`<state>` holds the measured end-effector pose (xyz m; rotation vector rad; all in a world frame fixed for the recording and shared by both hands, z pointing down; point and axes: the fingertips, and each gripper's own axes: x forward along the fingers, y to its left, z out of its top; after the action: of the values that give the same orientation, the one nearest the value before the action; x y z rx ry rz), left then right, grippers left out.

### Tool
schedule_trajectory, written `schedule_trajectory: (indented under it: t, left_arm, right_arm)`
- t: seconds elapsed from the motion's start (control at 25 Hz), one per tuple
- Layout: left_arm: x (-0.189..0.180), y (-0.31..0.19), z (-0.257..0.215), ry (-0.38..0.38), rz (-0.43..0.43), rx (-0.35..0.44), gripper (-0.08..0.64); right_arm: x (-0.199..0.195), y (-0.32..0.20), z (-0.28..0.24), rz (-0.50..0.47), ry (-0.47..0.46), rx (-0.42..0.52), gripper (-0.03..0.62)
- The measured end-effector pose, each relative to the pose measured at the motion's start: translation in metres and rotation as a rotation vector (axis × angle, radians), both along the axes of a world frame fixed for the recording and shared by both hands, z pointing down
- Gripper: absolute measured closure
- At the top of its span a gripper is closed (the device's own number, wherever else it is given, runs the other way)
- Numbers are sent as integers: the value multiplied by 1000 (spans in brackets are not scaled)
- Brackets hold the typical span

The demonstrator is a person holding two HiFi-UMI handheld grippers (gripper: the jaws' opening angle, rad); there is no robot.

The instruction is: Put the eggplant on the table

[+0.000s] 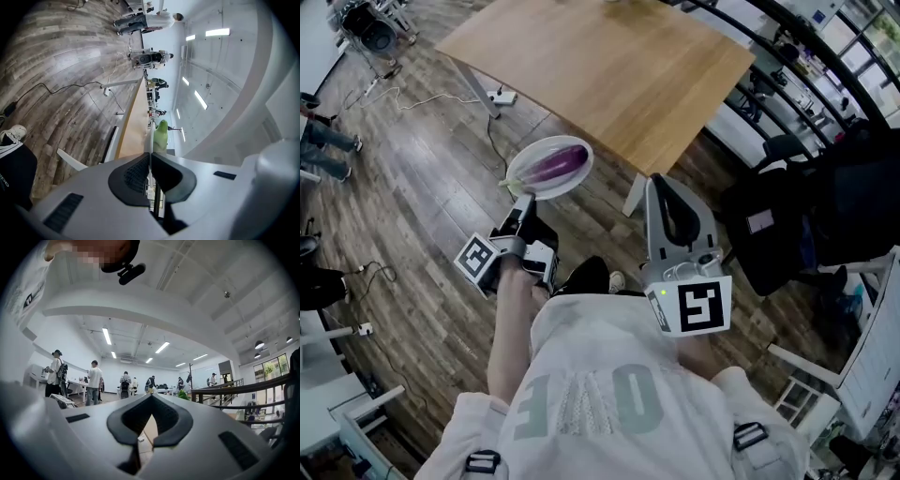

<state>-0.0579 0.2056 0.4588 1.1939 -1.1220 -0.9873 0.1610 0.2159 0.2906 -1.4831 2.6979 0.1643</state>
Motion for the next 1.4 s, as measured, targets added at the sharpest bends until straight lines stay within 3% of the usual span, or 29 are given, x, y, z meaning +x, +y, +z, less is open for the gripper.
schedule_trajectory:
  t: [0.2, 0.48, 0.64, 0.84, 0.96, 1.0, 1.16, 1.4]
  left_arm:
    - [-13, -5, -1, 0, -57, -2, 540]
    - [-29, -34, 13, 12, -102, 10, 540]
    - [-43, -67, 32, 46, -109, -9, 540]
    - [-70, -124, 16, 64, -99, 19, 540]
    - [-89, -171, -6, 148, -90, 83, 540]
    - [-98, -187, -10, 146, -80, 91, 540]
    - [-135, -243, -17, 12, -30, 37, 540]
    - [-162, -328, -30, -8, 79, 25, 540]
  right_arm:
    - [-1, -11, 13, -27, 3, -40, 575]
    - [-9, -50, 24, -44, 17, -26, 575]
    - [-29, -82, 31, -56, 30, -31, 575]
    - [-70, -135, 11, -89, 15, 0, 575]
    - [-97, -174, -1, -82, 8, 10, 575]
    - [-106, -187, -5, -75, 12, 9, 575]
    - [-137, -244, -16, -45, 7, 5, 575]
    - [-186, -315, -28, -5, -8, 14, 575]
